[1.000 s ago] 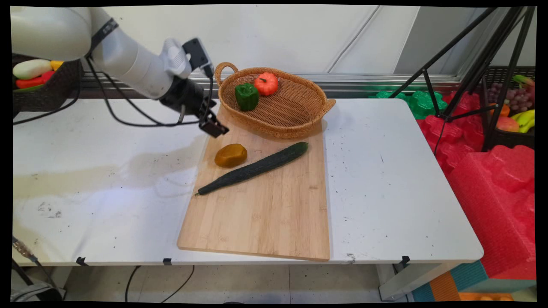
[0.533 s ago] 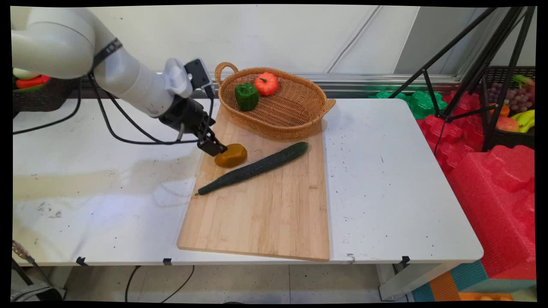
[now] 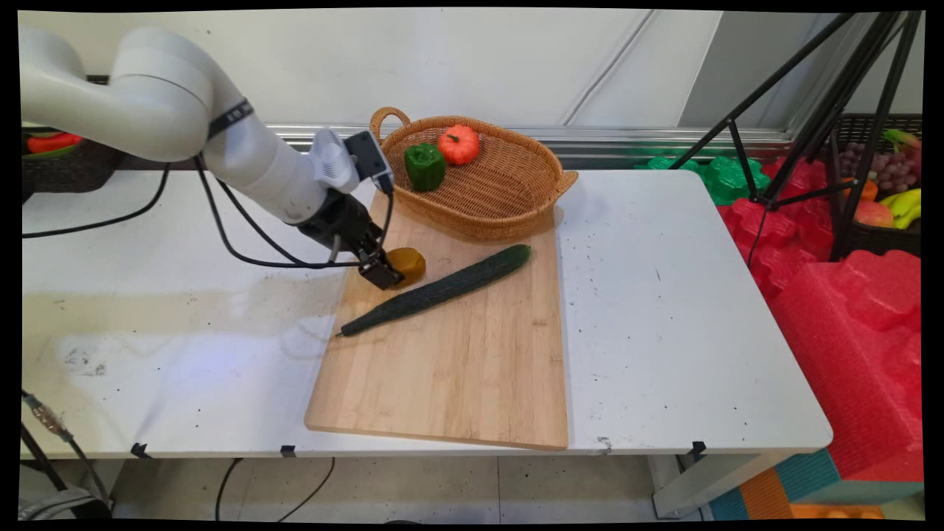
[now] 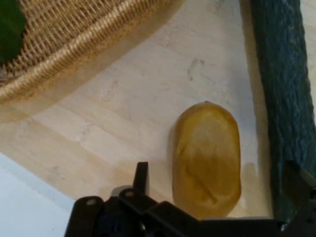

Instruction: Pick up the potato from the cutting board, then place the picked object in the vegetable basket

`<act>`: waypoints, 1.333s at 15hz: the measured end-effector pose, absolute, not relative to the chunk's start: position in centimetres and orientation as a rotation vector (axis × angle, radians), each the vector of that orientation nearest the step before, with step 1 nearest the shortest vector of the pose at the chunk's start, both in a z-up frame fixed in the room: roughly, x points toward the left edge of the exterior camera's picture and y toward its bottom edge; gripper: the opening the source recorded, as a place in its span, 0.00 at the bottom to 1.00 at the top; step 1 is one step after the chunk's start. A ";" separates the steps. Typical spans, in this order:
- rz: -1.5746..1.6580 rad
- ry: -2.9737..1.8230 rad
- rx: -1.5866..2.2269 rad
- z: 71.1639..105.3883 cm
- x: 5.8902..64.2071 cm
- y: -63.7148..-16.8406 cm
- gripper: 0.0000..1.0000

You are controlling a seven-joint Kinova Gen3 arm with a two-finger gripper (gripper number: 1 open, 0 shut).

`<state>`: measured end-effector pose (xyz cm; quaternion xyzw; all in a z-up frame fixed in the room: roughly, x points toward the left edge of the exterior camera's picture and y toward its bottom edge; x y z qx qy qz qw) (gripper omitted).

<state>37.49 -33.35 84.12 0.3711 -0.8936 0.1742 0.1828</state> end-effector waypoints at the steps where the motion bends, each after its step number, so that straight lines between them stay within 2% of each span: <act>1: 0.488 -2.524 1.050 83.7 37.3 -33.7 1.00; 10: 0.487 -2.534 1.069 82.0 36.8 -35.3 1.00; 11: 0.487 -2.536 1.068 82.0 36.8 -35.4 0.00; 17: 0.497 -2.532 1.038 82.5 36.7 -34.8 0.00; 20: 0.548 -2.500 1.021 84.4 36.5 -34.3 0.00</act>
